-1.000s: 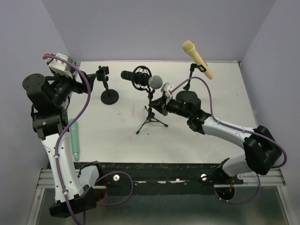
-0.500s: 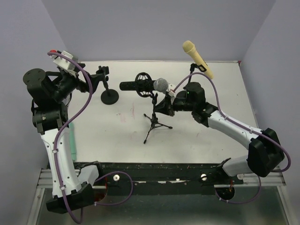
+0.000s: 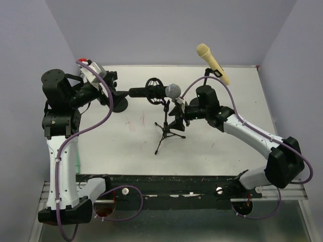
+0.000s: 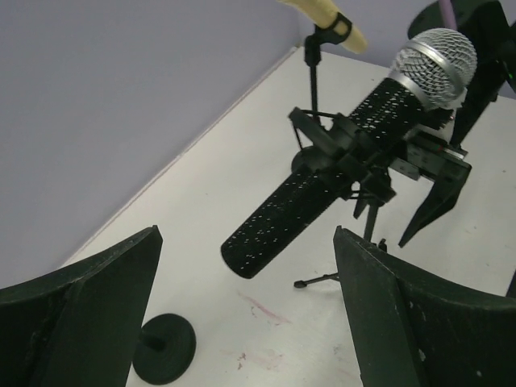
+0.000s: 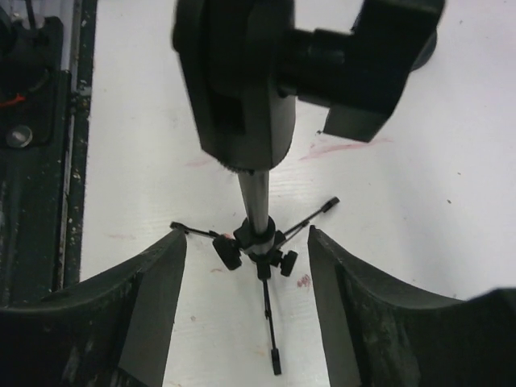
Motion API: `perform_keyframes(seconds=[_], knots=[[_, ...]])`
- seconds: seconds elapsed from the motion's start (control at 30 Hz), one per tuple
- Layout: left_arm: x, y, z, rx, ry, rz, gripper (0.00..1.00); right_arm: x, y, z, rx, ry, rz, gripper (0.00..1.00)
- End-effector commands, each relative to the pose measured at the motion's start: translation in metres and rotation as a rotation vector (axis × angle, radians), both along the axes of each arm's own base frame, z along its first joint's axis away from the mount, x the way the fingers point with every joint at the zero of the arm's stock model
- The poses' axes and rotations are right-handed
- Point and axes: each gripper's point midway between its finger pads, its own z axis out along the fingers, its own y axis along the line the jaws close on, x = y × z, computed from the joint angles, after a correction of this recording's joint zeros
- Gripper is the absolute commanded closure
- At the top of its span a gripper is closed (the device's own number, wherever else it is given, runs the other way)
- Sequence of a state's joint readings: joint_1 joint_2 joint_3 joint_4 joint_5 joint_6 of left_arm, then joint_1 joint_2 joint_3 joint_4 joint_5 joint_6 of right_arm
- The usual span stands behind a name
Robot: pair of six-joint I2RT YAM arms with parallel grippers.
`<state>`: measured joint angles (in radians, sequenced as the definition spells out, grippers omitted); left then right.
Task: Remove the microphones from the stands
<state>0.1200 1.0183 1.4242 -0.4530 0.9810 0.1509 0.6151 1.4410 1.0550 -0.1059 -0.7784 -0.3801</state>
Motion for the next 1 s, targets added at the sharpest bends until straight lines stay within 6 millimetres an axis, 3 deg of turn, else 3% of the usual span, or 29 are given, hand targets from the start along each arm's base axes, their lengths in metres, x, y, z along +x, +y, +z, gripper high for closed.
perform_keyframes(seconds=[0.0,0.13,0.23,0.4,0.47,0.67,0.97], knots=[[-0.022,-0.032,-0.010,0.094,-0.051,-0.186,0.04,-0.002,-0.024,0.033,-0.058,-0.085,-0.081,0.25],[-0.025,-0.047,-0.013,0.123,-0.067,-0.267,0.04,-0.011,-0.043,0.060,-0.073,-0.092,-0.158,0.14],[-0.026,-0.055,-0.012,0.148,-0.100,-0.304,0.01,-0.013,-0.054,0.095,-0.031,-0.117,-0.238,0.05],[-0.026,-0.075,-0.010,0.147,-0.104,-0.368,0.01,-0.010,-0.055,0.175,0.120,-0.186,-0.303,0.03],[-0.025,-0.083,-0.010,0.143,-0.105,-0.388,0.01,-0.010,-0.050,0.190,0.148,-0.214,-0.278,0.03],[-0.026,-0.103,-0.010,0.163,-0.108,-0.437,0.02,-0.011,-0.032,0.197,0.190,-0.263,-0.167,0.03],[-0.021,-0.112,-0.026,0.228,-0.119,-0.423,0.03,-0.012,-0.010,0.216,0.310,-0.230,-0.083,0.03]])
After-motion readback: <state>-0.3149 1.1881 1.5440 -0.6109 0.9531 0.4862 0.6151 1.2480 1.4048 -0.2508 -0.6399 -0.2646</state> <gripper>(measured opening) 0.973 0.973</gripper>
